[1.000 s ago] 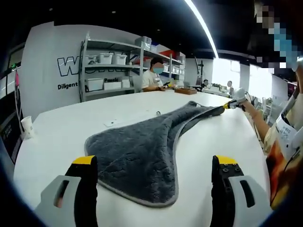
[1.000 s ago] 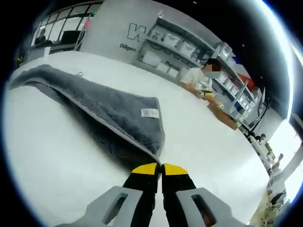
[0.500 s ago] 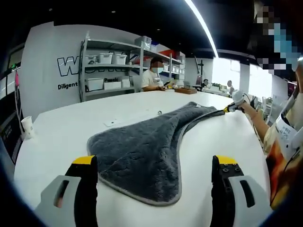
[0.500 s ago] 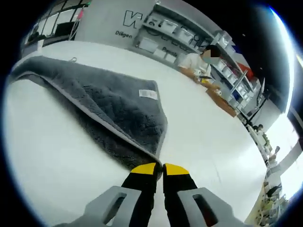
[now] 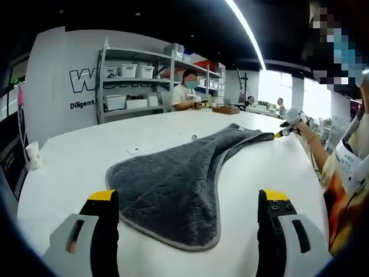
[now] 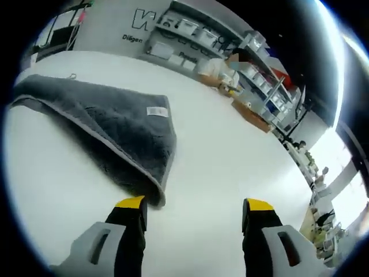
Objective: Open the folded towel by lifting each exposed corner and separating the folded layers until the towel lies flat within the target outline without major curled edges
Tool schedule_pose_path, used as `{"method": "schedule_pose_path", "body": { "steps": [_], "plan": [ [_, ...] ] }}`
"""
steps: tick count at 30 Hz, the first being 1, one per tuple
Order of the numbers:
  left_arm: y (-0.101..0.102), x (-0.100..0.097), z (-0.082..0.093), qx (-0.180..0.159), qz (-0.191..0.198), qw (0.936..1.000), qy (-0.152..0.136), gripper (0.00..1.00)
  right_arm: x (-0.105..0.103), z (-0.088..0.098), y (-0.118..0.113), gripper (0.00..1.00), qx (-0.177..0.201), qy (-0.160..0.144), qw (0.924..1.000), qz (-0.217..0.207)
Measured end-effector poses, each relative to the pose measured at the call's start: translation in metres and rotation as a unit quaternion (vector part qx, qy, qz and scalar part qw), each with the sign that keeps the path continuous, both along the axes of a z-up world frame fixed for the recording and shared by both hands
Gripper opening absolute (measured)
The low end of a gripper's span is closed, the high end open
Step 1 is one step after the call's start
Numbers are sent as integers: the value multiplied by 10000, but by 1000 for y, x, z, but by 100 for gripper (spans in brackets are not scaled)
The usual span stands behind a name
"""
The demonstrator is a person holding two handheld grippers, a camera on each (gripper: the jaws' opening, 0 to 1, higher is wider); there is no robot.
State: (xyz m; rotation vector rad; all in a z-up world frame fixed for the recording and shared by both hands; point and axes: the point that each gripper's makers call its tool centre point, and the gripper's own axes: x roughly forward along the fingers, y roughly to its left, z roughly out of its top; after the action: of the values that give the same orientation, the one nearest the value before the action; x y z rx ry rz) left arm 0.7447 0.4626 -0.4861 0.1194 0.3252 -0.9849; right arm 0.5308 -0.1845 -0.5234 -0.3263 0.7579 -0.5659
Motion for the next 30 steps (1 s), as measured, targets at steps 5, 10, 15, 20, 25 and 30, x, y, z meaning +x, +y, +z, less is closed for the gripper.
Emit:
{"method": "schedule_pose_path", "body": {
  "steps": [5,10,15,20,25,30],
  "plan": [
    [-1,-1,0,3,-12,10000,6,99,-3,9,11,76,55,-156,9999,44],
    [0,-1,1,-2,-10,10000,5,99,15,8,55,84,619,-527,9938,758],
    [1,-2,3,-16,-19,10000,-14,99,25,4,92,95,895,-668,9864,1206],
    [2,-3,2,4,-19,10000,5,99,29,-3,112,99,1037,-598,9821,1453],
    [1,-10,5,-10,-34,10000,-39,99,35,-2,124,99,1121,-708,9781,1602],
    [4,-20,11,-21,2,9999,-103,99,36,-3,128,99,1096,-724,9774,1656]
  ]
}}
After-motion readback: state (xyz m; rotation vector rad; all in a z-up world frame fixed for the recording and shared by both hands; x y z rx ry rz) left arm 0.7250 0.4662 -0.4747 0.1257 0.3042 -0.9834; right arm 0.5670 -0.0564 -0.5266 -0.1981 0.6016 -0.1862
